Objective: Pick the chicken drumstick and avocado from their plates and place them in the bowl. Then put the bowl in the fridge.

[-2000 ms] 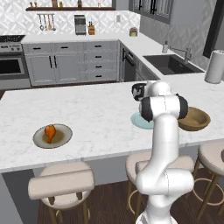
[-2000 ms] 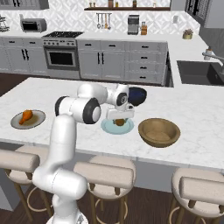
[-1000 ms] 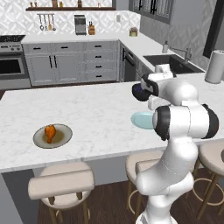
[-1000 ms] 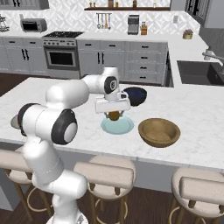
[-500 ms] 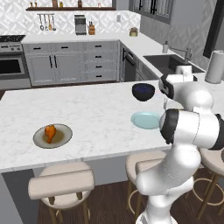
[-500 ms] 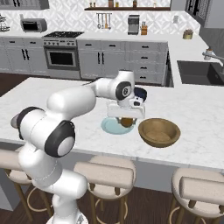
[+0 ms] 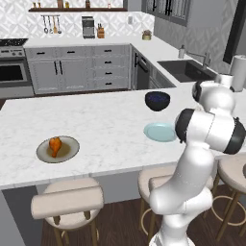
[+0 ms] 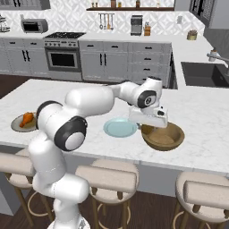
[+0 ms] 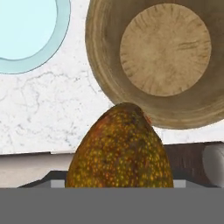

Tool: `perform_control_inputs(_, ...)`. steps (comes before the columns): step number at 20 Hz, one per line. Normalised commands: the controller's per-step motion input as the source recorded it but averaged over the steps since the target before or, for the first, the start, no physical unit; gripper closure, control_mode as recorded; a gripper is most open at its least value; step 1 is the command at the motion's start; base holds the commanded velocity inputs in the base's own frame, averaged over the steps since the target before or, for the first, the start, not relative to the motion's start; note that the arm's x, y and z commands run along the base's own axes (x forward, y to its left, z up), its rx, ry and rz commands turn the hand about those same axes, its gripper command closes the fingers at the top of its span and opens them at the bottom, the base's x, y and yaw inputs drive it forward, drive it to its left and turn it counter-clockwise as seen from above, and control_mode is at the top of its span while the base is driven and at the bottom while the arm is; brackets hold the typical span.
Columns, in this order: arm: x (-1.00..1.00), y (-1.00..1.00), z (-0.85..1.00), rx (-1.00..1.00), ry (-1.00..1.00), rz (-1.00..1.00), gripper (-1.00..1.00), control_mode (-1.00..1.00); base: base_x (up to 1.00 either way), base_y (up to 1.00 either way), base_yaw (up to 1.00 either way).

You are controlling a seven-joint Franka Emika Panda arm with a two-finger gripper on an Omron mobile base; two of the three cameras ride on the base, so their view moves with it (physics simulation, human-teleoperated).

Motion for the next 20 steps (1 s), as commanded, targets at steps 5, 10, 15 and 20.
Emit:
perform_control_inputs(5, 0.35, -0.53, -0.18, 0.19, 0.00, 0.00, 1.00, -1.00, 0.00, 0.00, 0.00)
perform_control_inputs(10, 0.33, -0.05, -0.33, 0.01, 0.00, -0.02, 1.00, -1.00, 0.00, 0.00, 0.00)
perform_control_inputs(15, 0.34, 0.08, -0.31, -0.06, 0.01, -0.14, 1.00, -1.00, 0.00, 0.00, 0.00)
perform_control_inputs(20, 0.25, 0.02, -0.37, -0.02, 0.01, -0.05, 1.00, -1.00, 0.00, 0.00, 0.00)
